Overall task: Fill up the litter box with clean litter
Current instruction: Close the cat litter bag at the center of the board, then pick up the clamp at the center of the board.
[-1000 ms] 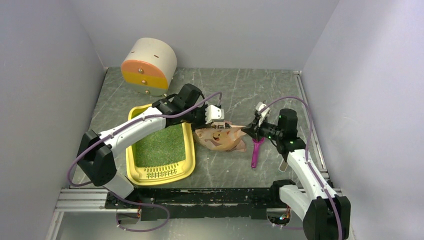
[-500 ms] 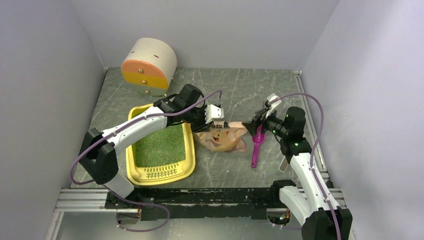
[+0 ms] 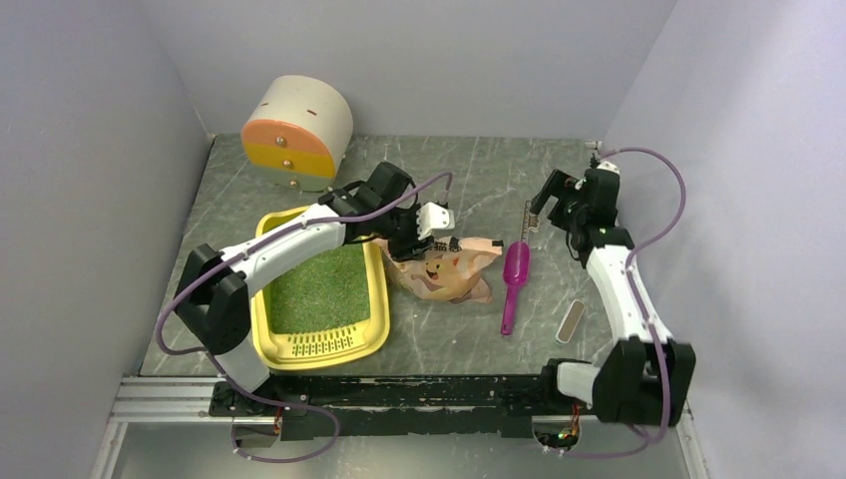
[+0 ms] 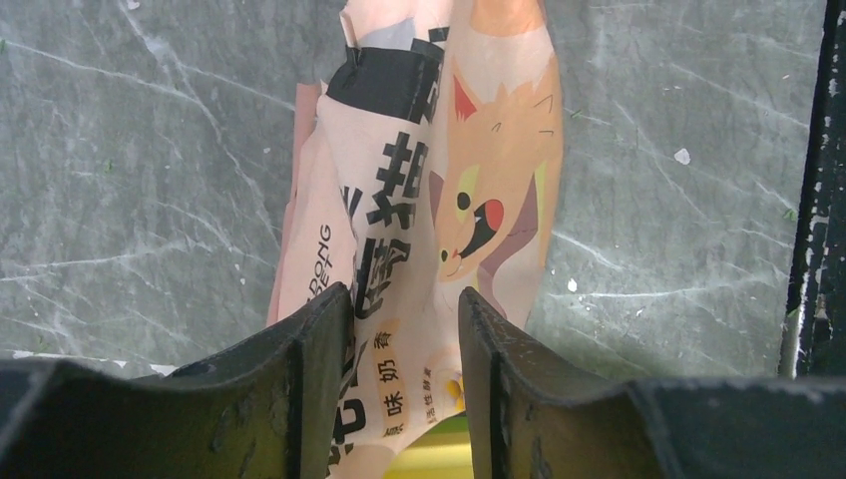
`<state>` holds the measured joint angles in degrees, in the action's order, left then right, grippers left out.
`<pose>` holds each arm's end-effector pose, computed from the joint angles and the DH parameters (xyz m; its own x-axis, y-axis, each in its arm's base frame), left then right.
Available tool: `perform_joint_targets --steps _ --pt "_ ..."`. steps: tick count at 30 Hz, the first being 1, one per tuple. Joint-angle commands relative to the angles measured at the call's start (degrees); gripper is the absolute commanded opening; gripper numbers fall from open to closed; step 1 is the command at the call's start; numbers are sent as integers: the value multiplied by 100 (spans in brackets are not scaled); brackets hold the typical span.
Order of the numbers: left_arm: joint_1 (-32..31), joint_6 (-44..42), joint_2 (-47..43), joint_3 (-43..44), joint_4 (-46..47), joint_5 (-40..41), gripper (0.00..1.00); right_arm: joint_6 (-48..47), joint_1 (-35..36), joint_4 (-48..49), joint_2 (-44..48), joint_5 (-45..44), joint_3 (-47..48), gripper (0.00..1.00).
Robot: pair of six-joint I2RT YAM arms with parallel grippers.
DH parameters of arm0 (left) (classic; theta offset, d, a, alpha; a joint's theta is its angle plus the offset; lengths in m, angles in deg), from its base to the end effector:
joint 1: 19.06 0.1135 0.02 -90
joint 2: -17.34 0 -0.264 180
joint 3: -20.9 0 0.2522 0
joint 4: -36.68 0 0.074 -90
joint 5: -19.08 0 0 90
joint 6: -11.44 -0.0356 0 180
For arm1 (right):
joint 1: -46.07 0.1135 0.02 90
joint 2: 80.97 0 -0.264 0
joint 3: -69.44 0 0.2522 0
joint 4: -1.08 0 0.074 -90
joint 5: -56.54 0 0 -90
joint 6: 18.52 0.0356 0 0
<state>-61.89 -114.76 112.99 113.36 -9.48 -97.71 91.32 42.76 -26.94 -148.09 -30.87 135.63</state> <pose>0.2580 -0.2611 0.2819 0.0366 0.6850 -0.7276 0.9921 0.0626 0.1088 0.2650 -0.0137 0.2996 -0.4484 0.3655 -0.8157 0.1811 0.9308 0.3176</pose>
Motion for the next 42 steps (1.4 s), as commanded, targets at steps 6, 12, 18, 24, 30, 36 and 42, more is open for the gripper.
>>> perform_joint_targets --steps 6,12,18,24,30,36,42 --pt "29 193 240 292 333 9 52 962 -253 -400 -1212 -652 163 90" --pt "53 418 79 305 634 -38 54 1094 -436 -18 -1830 -357 245 78" --pt "162 711 -231 82 1175 -250 59 1162 -520 281 -2587 -168 569 73" --pt "255 967 -266 117 1349 -488 65 1210 -539 806 -3178 187 799 66" --pt "385 1779 -873 -315 2388 -727 71 1157 -548 895 -3728 270 1088 56" --pt "524 2682 -1645 -1088 3598 -969 83 988 -561 935 -4102 394 1274 49" --pt "548 2949 -2041 -1358 3674 -970 94 885 -621 1206 -4126 579 1157 43"
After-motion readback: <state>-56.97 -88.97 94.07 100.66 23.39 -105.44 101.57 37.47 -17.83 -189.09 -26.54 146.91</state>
